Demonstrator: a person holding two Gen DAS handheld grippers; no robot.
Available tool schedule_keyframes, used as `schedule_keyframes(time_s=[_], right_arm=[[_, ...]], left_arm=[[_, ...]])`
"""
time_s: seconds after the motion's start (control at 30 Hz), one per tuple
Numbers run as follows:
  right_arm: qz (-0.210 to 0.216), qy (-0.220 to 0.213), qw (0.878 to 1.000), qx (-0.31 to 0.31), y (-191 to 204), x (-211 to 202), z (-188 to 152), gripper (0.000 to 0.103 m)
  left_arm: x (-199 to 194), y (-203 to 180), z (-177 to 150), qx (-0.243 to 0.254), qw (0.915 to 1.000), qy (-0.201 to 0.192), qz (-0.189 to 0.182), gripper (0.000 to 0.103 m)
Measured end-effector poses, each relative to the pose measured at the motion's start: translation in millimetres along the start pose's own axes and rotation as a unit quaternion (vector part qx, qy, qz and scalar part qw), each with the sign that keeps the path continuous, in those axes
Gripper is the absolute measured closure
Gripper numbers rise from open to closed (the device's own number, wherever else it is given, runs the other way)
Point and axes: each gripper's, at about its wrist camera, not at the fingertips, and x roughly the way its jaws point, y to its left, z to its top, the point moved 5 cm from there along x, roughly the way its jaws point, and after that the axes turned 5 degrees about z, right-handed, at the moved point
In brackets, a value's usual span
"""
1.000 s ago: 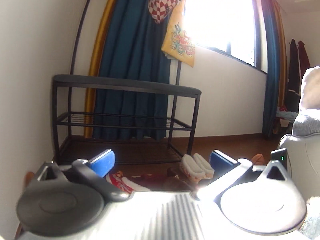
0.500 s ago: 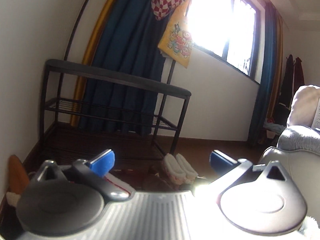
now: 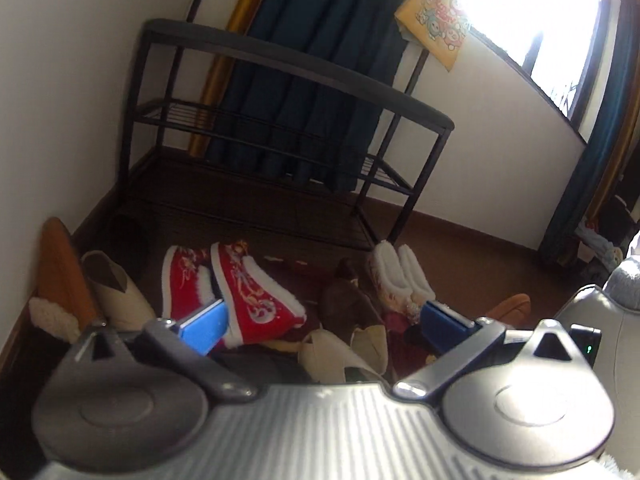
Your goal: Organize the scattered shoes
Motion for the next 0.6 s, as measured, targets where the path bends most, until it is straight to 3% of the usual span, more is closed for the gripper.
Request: schedule_keyframes(time_s=[0.13, 0.3, 0.37, 0.43, 0.6], right_arm=[[0.005, -0.004, 1.000, -0.001, 2, -4, 1, 0.000], [0.010, -0.009, 1.000, -0.003, 5, -9, 2, 0.000], [0.010, -0.010, 1.000, -0.003, 5, -9, 2, 0.000], [0.008, -0.009, 1.000, -0.004, 3, -9, 2, 0.000], [-0.004, -0.002, 1.000, -0.001, -4, -5, 1, 0.000]], left_arm=[[-11, 1, 10, -0.025, 0.9987, 0.006, -0.044, 0.000], [-18, -5, 14, -0.033, 0.9978, 0.003, -0.058, 0.000], [-18, -7, 13, -0.024, 0.9994, -0.014, -0.019, 0.000], [-11, -9, 9, 0.000, 0.9986, -0.029, 0.043, 0.000], [21, -6, -8, 0.047, 0.9826, -0.032, 0.177, 0.000]])
